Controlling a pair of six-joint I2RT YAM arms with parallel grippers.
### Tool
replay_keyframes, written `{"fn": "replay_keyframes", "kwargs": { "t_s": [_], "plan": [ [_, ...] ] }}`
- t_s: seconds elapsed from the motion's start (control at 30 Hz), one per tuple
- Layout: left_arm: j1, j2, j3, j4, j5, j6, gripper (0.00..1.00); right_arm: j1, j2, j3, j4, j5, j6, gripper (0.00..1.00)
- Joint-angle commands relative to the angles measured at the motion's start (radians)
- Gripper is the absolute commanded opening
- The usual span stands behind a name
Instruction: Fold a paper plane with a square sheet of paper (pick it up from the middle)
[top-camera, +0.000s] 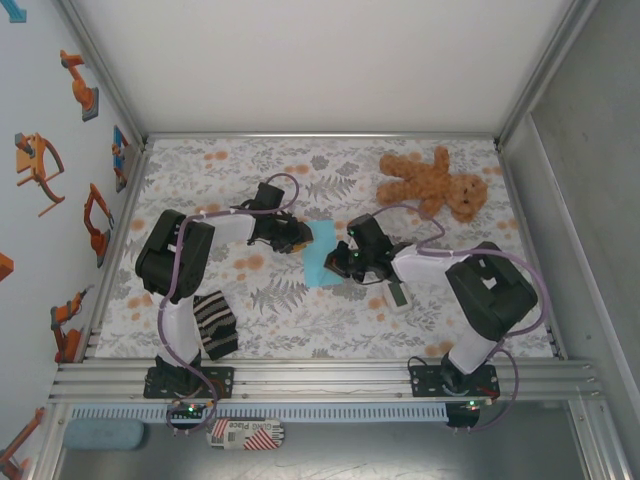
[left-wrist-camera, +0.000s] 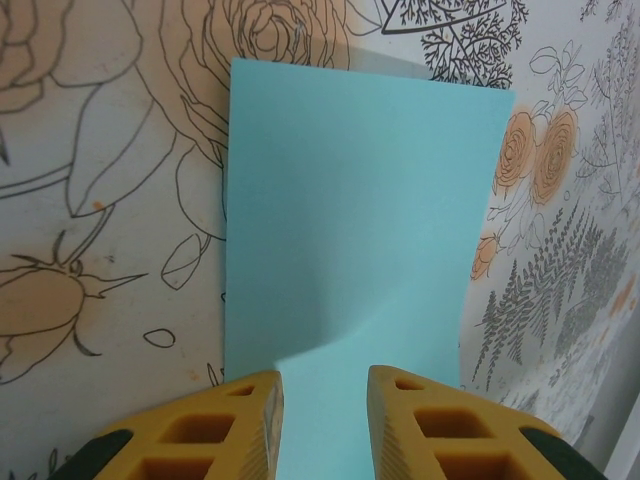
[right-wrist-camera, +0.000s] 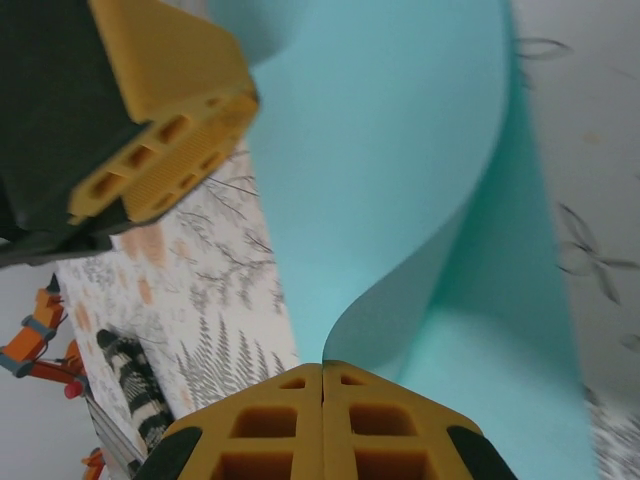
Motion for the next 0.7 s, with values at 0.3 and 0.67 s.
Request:
{"fn": "replay_keyframes", "kwargs": {
  "t_s": [0.3, 0.67],
  "plan": [
    [-0.003, 0.039, -0.013, -0.078, -0.048, 0.023, 0.28, 0.024, 0.126, 0.084, 0.137, 0.039, 0.037, 0.0],
    [-0.003, 0.053, -0.014, -0.082, -0.058, 0.011, 0.27, 0.026, 0.183, 0.123, 0.129, 0.055, 0.037, 0.0]
  ]
}}
